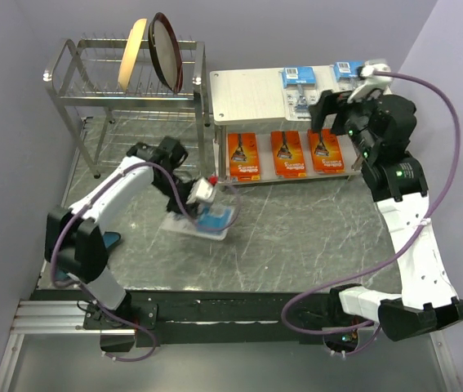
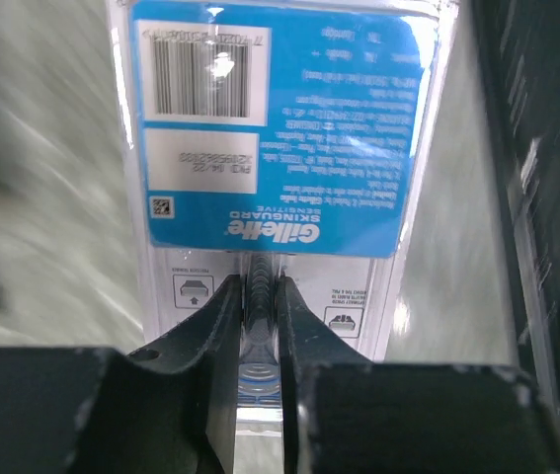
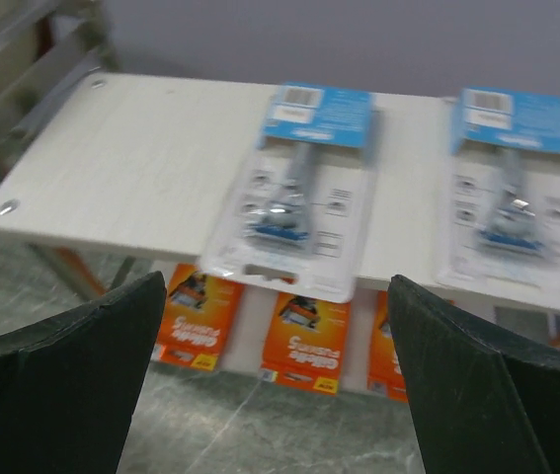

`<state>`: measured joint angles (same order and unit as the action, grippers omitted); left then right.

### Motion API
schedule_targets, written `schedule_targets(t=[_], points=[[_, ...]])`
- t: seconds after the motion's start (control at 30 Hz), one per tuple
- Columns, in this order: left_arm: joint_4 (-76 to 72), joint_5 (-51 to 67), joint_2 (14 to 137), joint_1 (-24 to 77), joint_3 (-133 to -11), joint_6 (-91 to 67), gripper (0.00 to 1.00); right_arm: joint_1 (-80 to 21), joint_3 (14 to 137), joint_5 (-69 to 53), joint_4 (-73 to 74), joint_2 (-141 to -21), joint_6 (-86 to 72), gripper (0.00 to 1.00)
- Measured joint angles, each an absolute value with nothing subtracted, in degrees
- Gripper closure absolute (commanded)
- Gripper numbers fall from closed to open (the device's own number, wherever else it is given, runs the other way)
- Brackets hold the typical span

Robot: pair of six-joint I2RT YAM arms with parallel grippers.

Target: Place and organize the shaving razors onto the shelf

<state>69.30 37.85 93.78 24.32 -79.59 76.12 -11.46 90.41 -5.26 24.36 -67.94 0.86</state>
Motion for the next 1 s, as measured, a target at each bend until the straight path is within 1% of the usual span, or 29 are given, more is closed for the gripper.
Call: schedule_targets(t=[0.1,0.2,0.3,0.37,0.43,0.5,0.67,0.8,1.0], points=[[69.5,44.9,91.8,27.7,-90.3,65.3,0.99,-6.9,90.5,-0.4,24.1,-67.9,-2.7,0.0],[63.2,49.8,89.6,28.5,-97.7,50.8,0.99,-1.5,91.0,2.2,24.4,-68.1,-6.8,0.0],[48.2,51.1,86.5,28.5,-99.6,31.6,0.99,1.6,91.1,2.9,24.7,-68.2,-9.8,0.0],[36.5,49.3,84.8,28.5,-99.4,17.9,0.99,2.0,91.1,2.6,25.0,-68.2,-11.2,0.0],[27.1,46.4,84.0,28.6,-99.3,7.1,0.99,2.0,91.1,2.0,25.0,-68.2,-12.2,0.0],[21.0,41.8,84.8,29.0,-101.4,-2.9,0.99,2.0,91.1,1.5,25.1,-68.2,-13.0,0.0],[16.9,29.2,94.5,30.6,-116.1,-21.1,0.99,2.0,91.1,0.6,25.1,-68.2,-14.2,0.0],[17.7,15.9,99.6,32.8,-120.2,-27.0,0.99,2.1,91.0,-0.7,25.1,-68.2,-15.0,0.0],[20.6,2.2,104.8,36.9,-125.2,-27.9,0.99,2.9,89.4,-2.1,25.2,-68.2,-15.9,0.0]])
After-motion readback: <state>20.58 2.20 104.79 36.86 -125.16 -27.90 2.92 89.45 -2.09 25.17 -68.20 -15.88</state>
